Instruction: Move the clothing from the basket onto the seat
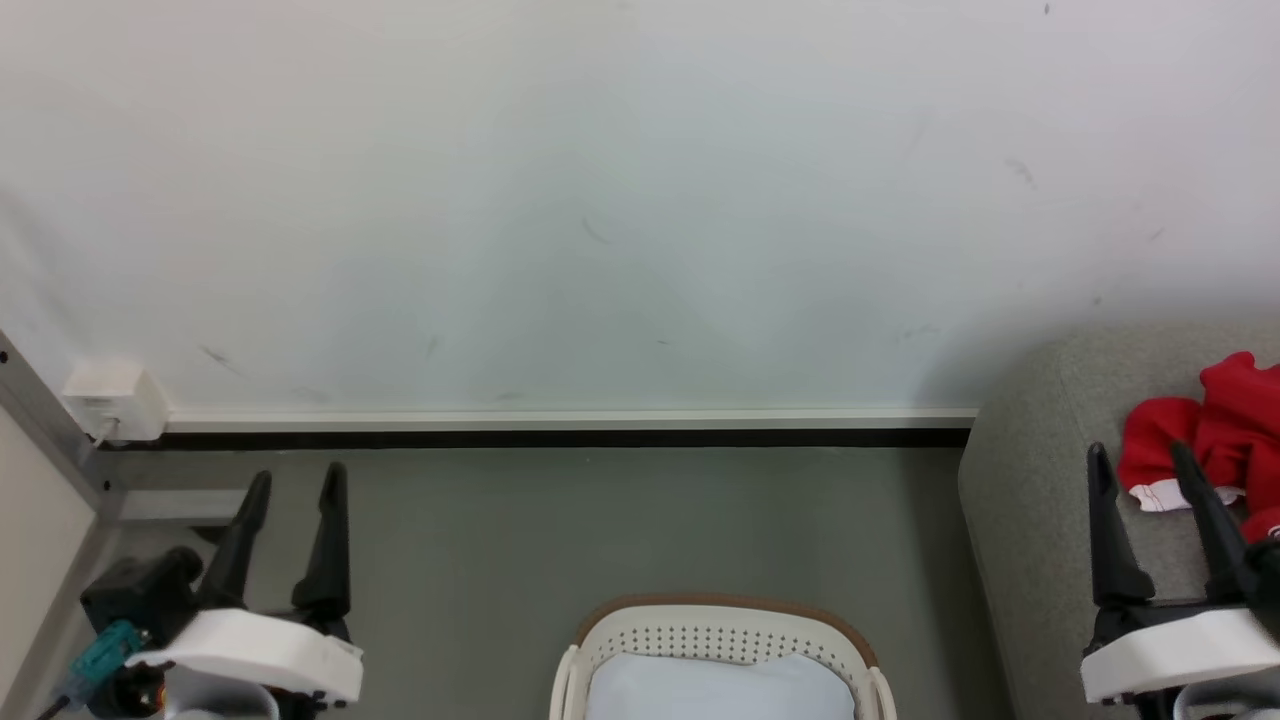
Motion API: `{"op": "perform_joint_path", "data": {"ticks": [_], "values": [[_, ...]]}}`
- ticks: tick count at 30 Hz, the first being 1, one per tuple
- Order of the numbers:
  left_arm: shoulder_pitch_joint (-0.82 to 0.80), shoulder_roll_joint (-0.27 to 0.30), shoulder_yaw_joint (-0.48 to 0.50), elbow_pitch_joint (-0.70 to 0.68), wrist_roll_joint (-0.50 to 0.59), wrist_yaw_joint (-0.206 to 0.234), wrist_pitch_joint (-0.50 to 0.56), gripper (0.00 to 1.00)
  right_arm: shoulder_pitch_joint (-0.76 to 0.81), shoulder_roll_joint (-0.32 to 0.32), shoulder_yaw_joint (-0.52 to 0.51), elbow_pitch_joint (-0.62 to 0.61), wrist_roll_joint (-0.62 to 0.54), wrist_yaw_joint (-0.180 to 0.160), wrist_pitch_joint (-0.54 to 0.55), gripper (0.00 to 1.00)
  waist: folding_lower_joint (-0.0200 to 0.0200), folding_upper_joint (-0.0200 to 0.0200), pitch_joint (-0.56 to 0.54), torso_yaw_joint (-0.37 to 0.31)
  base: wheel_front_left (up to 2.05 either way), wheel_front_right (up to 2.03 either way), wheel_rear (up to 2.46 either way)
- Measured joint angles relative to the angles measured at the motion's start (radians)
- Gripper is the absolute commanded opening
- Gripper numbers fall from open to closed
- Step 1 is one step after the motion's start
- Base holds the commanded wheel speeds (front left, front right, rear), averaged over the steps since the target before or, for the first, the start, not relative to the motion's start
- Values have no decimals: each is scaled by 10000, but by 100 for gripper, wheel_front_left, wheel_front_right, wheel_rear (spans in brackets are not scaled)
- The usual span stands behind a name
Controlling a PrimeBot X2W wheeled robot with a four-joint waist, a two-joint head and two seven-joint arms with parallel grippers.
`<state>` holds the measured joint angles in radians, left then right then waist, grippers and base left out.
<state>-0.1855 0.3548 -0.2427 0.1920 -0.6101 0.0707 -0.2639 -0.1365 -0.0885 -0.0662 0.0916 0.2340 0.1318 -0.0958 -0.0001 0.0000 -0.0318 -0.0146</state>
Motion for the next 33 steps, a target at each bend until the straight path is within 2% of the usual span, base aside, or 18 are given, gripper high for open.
{"op": "perform_joint_path", "data": {"ticks": [8,16,23,33], "values": [[1096,-974,1269,21,1183,-541,0,100,529,257,949,1250,119,0,-1360,100,0,0,-196,262,0,0,0],[1566,-1795,1960,305,2477,-1338,0,100,617,343,1223,1710,-151,0,-1655,100,0,0,-167,156,0,0,0],[1566,-2199,2435,523,3047,-1726,-2,100,601,368,1214,1595,-221,0,-1662,100,1,0,-161,65,0,0,0],[1533,-2493,2853,681,3469,-1937,-2,100,597,378,1290,1549,-19,0,-1666,100,1,0,-161,23,0,0,0]]}}
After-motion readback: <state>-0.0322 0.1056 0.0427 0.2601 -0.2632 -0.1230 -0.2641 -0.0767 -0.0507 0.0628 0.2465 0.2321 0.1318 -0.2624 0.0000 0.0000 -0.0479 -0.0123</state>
